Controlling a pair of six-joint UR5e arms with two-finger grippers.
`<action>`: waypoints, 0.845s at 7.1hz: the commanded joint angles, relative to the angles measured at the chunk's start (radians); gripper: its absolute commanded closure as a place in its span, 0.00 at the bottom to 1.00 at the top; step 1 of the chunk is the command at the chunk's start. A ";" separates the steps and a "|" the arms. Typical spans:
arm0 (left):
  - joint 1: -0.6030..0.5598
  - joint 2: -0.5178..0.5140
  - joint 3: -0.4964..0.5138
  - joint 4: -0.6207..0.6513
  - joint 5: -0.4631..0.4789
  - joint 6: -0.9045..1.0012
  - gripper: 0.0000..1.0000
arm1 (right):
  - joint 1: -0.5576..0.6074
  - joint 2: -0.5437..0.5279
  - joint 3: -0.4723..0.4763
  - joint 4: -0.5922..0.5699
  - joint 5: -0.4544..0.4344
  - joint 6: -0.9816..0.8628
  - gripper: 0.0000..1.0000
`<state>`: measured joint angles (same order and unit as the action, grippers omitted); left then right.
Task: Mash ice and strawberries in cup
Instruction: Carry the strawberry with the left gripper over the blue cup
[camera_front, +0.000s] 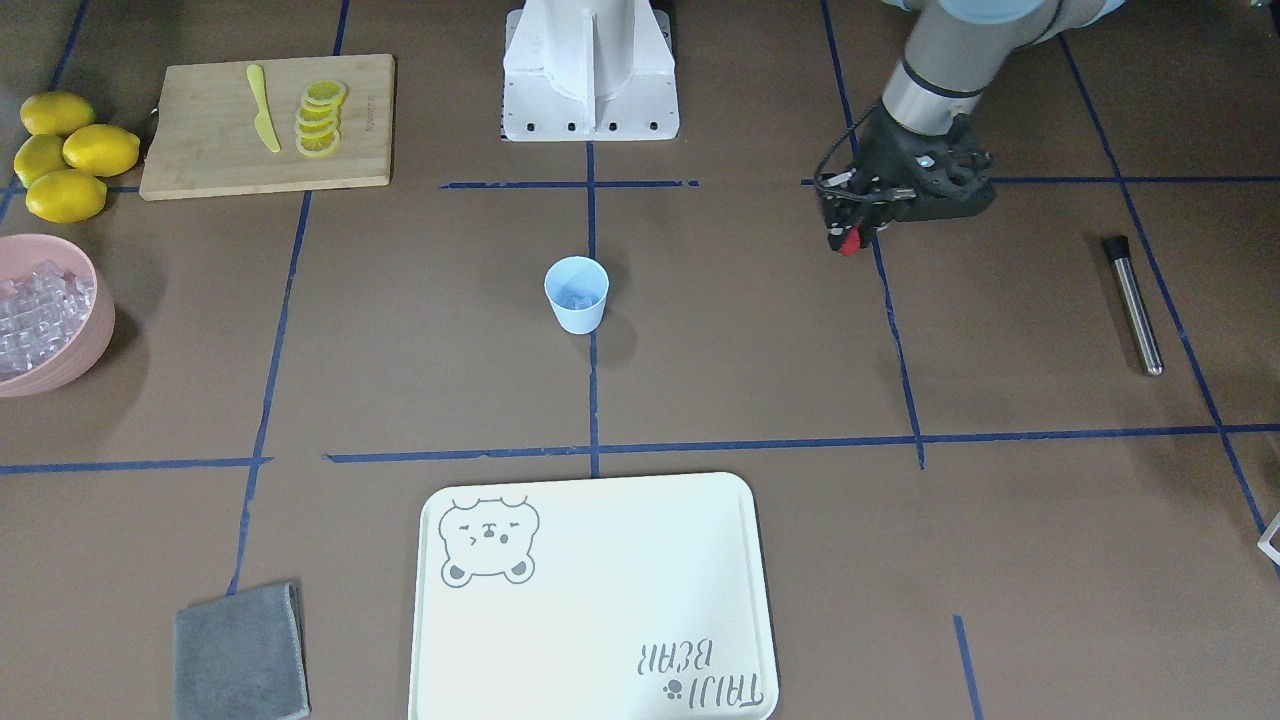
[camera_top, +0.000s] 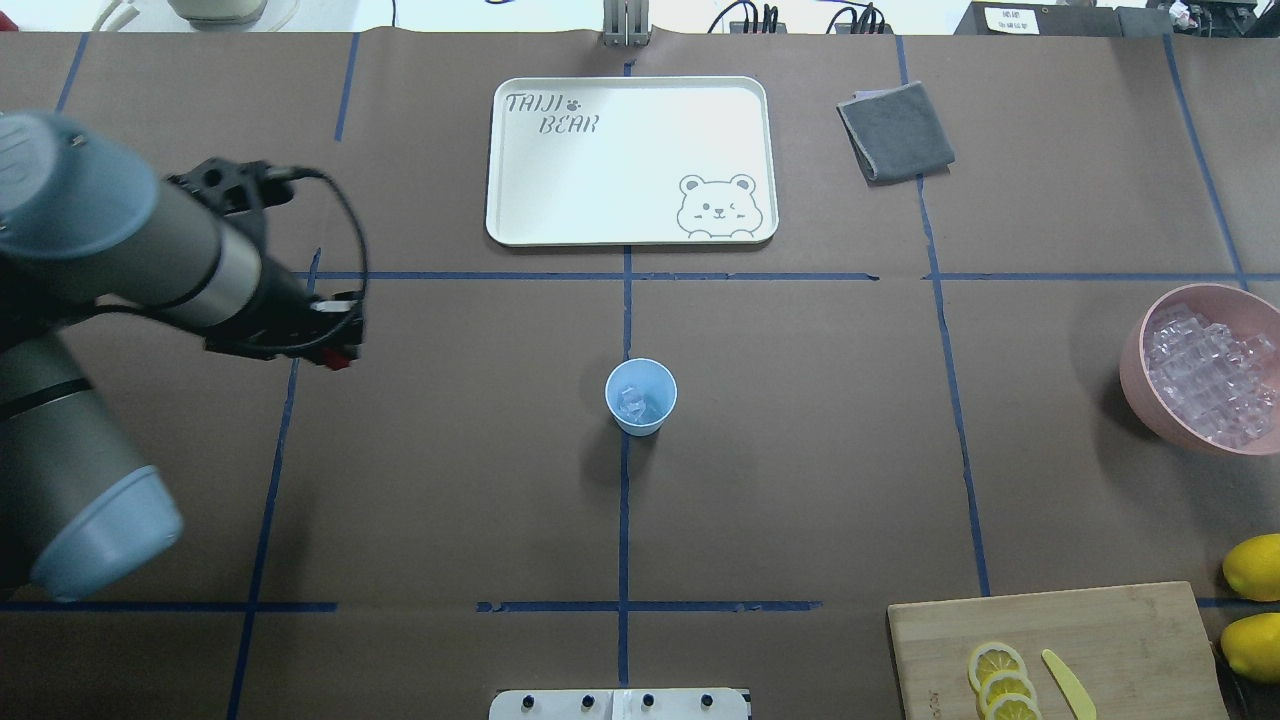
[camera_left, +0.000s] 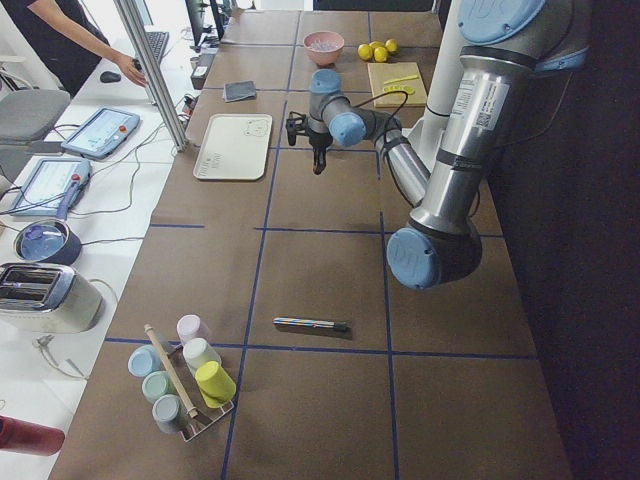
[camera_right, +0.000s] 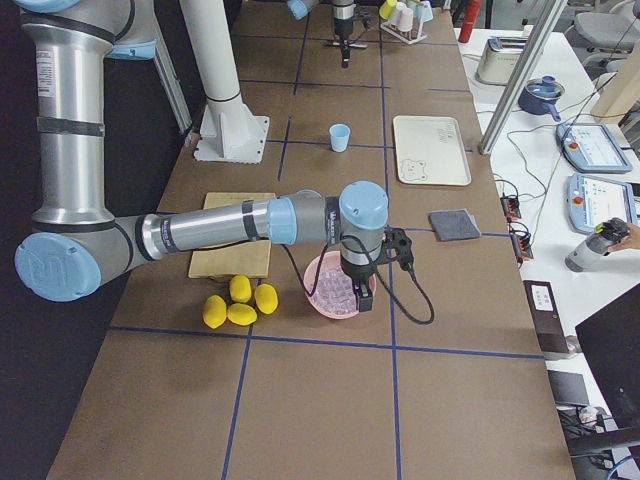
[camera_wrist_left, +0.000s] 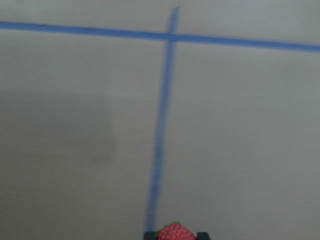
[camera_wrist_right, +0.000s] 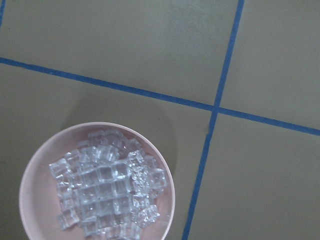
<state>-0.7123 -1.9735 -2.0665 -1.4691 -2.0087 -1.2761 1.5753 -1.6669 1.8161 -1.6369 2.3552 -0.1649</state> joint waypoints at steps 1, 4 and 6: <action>0.049 -0.193 0.096 0.040 0.001 -0.141 1.00 | 0.029 -0.080 -0.079 0.171 0.030 -0.009 0.01; 0.115 -0.372 0.293 -0.049 0.005 -0.279 1.00 | 0.038 -0.083 -0.080 0.172 0.084 0.063 0.00; 0.160 -0.384 0.321 -0.066 0.016 -0.282 1.00 | 0.038 -0.083 -0.078 0.173 0.084 0.065 0.00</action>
<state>-0.5819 -2.3433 -1.7701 -1.5215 -2.0004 -1.5526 1.6135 -1.7492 1.7371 -1.4643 2.4356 -0.1066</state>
